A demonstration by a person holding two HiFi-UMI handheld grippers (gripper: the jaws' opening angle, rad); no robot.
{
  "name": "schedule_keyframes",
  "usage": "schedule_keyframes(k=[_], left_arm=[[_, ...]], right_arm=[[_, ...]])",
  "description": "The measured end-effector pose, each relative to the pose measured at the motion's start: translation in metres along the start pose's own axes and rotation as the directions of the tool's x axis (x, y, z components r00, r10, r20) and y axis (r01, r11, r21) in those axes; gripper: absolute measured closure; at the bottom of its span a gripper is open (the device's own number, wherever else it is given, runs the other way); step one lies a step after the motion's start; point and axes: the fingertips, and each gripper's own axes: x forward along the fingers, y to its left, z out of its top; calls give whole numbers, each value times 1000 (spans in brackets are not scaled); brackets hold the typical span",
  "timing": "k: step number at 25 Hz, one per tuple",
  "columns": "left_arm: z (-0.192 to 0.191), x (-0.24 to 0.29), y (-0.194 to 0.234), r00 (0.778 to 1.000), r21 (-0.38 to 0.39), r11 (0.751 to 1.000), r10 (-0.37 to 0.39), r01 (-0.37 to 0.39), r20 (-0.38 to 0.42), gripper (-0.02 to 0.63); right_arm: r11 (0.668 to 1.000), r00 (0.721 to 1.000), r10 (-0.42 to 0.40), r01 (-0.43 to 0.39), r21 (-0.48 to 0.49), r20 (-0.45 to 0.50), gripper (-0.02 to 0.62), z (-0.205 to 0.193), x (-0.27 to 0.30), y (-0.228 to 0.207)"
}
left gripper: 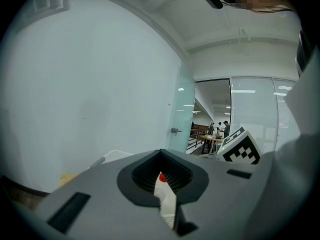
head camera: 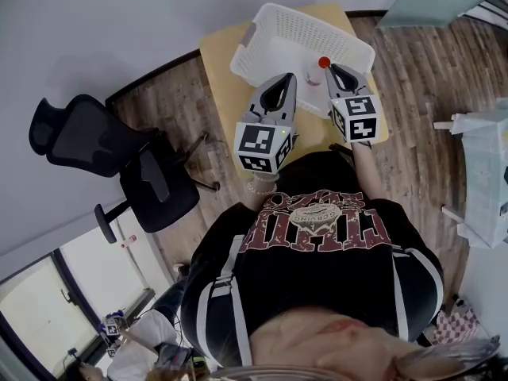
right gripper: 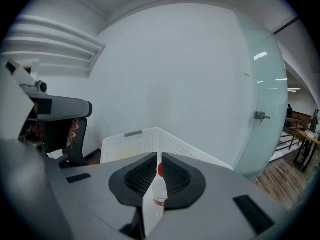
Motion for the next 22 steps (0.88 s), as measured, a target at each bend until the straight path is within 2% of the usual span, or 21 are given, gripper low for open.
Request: schedule_keyframes(k=[2,7,22], left_arm=[[0,-1,5,1000,-3,1000,8,-8,-1,560],[-1,-1,16,1000,-10,1000,25,-25,-2,560],[-3,-9,46,997,-44,996,72,-72,3,560]], right_arm=[[1000,1000,-6,6,-2,-10,572,-1,6,-1],[1000,999,-7,6,-8,-47,514,-7,19,-4],[1000,986,-29,27,-14,-162,448,-24,51,-9]])
